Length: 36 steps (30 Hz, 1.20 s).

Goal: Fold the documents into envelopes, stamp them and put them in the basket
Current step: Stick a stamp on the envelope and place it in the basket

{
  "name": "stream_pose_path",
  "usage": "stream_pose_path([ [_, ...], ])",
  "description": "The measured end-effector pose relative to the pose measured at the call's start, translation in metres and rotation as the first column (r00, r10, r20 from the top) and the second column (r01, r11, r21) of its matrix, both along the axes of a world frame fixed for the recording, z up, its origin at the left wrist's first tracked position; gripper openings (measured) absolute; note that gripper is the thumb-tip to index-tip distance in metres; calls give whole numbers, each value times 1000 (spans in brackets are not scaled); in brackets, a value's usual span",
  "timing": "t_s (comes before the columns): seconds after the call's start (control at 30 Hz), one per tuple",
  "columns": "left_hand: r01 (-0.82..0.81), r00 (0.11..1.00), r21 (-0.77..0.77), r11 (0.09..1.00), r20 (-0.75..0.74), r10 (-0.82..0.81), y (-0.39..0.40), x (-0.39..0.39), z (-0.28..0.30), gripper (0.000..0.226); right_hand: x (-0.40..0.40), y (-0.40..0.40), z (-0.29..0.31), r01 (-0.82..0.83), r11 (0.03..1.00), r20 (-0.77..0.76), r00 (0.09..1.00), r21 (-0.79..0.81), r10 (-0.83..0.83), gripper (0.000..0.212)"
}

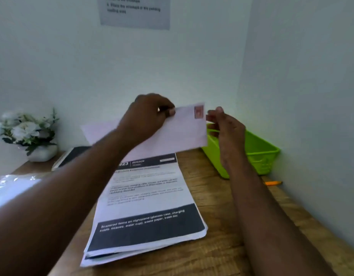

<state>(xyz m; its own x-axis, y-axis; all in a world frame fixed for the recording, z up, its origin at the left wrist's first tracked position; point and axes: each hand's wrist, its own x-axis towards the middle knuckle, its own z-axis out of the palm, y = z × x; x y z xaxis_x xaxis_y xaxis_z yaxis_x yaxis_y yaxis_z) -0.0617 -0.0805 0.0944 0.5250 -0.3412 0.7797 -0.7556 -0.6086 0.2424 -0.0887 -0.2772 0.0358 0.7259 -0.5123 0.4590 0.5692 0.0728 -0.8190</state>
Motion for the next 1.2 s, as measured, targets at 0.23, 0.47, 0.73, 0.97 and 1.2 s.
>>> stream_pose_path([
  [0.23, 91, 974, -587, 805, -115, -194, -55, 16, 86, 6, -4, -54, -7, 404, 915, 83, 912, -21, -401, 25],
  [0.47, -40, 849, -933, 357, -220, -480, -131, 55, 62, 14, -1, -71, -7, 287, 957, 24, 958, -39, -286, 30],
  [0.73, -174, 732, -952, 252, -296, -614, -180, 78, 21, 22, 9, -95, -24, 509, 669, -38, 780, -542, -624, 53],
  [0.97, -326, 621, -897, 298, -440, -649, -207, 81, -9, 35, 9, -109, -25, 314, 465, -198, 612, -828, -766, 48],
  [1.2, -425, 336, -665, 614, -746, -575, -231, 89, -41, 34, 7, -107, -26, 259, 404, -235, 502, -877, -832, 34],
])
